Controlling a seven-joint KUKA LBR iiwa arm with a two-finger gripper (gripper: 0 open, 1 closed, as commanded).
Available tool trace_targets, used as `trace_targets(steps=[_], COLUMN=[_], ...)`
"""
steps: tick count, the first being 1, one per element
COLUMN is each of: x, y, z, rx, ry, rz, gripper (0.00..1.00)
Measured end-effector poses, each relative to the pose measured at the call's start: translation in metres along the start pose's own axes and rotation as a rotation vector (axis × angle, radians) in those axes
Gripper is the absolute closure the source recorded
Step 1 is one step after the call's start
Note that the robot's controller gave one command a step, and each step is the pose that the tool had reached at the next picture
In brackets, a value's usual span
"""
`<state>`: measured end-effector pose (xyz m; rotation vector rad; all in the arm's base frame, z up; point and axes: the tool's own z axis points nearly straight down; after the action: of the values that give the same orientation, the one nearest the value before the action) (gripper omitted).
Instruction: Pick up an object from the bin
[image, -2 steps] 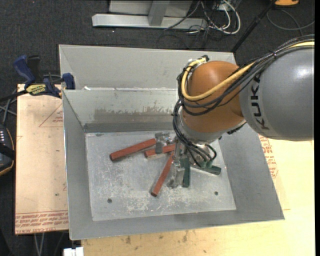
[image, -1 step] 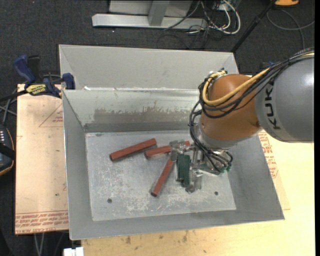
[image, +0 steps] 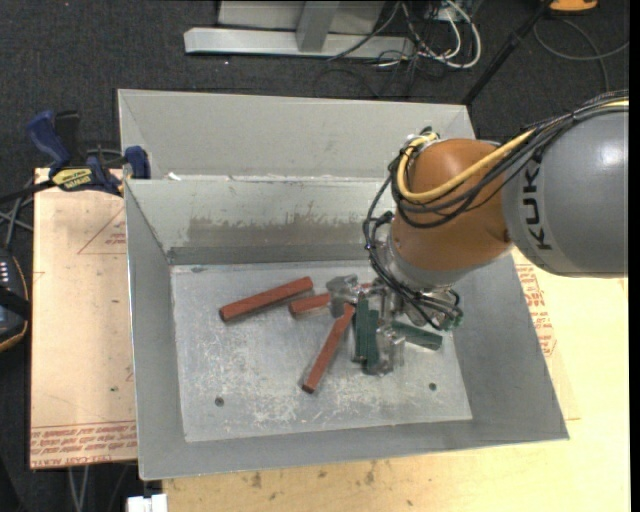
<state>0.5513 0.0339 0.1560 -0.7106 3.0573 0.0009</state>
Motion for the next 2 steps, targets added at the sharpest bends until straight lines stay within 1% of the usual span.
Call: trace_targets(steps=[1,2], x=[-0.016,-0.028], y=[-0.004,-0.010], z=[0.056,0.082], rx=[0.003,-0.002], ry=[-0.004,0.004], rz=[-0.375,-0.490], gripper=[0.00,1.00])
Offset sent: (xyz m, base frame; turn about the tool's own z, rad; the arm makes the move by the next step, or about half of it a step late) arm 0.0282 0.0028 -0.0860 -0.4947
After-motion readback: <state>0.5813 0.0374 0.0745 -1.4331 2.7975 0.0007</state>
